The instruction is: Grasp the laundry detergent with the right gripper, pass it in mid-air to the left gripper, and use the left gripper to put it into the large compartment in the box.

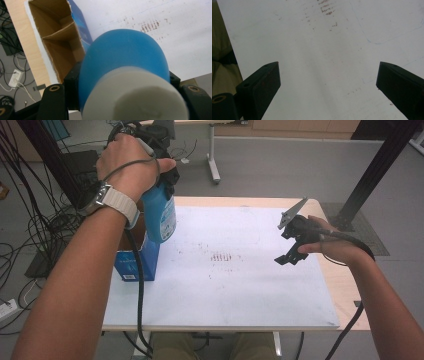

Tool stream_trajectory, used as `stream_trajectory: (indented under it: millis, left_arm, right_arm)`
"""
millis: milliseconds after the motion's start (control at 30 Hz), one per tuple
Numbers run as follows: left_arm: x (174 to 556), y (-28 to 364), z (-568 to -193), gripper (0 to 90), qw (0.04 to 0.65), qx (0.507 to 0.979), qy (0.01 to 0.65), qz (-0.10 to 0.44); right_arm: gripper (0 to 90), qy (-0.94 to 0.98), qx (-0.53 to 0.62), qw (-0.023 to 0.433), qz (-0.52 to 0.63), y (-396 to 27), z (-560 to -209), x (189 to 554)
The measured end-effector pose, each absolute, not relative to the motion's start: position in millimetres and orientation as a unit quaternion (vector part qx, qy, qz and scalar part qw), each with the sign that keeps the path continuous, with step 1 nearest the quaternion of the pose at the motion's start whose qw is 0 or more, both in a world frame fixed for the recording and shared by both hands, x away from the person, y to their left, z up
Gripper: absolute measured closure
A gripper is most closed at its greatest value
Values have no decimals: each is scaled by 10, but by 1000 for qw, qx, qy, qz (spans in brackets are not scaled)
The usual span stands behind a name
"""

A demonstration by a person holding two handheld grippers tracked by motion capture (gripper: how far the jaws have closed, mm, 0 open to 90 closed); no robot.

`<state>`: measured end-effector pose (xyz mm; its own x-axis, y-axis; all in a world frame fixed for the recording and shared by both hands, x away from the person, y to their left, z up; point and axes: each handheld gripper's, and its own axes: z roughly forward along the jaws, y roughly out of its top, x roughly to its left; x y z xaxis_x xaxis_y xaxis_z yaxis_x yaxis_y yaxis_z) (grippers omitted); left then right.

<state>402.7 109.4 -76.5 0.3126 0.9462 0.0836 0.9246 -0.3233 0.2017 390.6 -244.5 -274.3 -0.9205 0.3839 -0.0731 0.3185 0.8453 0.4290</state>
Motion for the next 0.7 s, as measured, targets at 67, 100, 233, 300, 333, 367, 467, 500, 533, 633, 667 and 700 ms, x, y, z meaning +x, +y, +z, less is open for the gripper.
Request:
stream_trajectory:
  millis: [67,100,233,300,333,367,467,500,533,633,667,700]
  left_arm:
    - [4030,1119,-753,380,55,806,581,95]
    - [4032,1132,-743,379,53,806,581,95]
    - [4033,1190,-714,379,59,799,591,93]
    - [4034,1217,-701,380,59,796,595,92]
    - [4035,1226,-694,380,59,794,598,92]
    - [4039,1239,-689,379,58,793,599,93]
    - [4051,1291,-672,379,59,787,607,93]
    - [4056,1312,-663,379,59,785,610,92]
    - [4059,1324,-659,379,60,784,611,93]
    - [4065,1371,-644,379,60,778,618,95]
    - [4066,1384,-642,379,61,777,620,95]
    - [4068,1399,-635,379,60,776,621,95]
  right_arm:
    - [53,957,184,78,211,-2443,-2743,3908]
    - [52,957,184,78,210,-2441,-2742,3910]
    - [53,957,183,76,212,-2428,-2742,3917]
    - [53,957,182,77,211,-2423,-2735,3924]
    - [52,957,182,77,213,-2421,-2729,3929]
    - [52,957,182,78,213,-2420,-2722,3932]
    - [51,956,182,79,215,-2415,-2710,3937]
    - [52,956,183,78,216,-2416,-2711,3937]
    - [53,956,183,78,215,-2417,-2712,3932]
    - [52,956,185,78,216,-2430,-2724,3928]
    - [52,956,187,77,214,-2436,-2728,3923]
    - [53,956,188,76,214,-2443,-2734,3921]
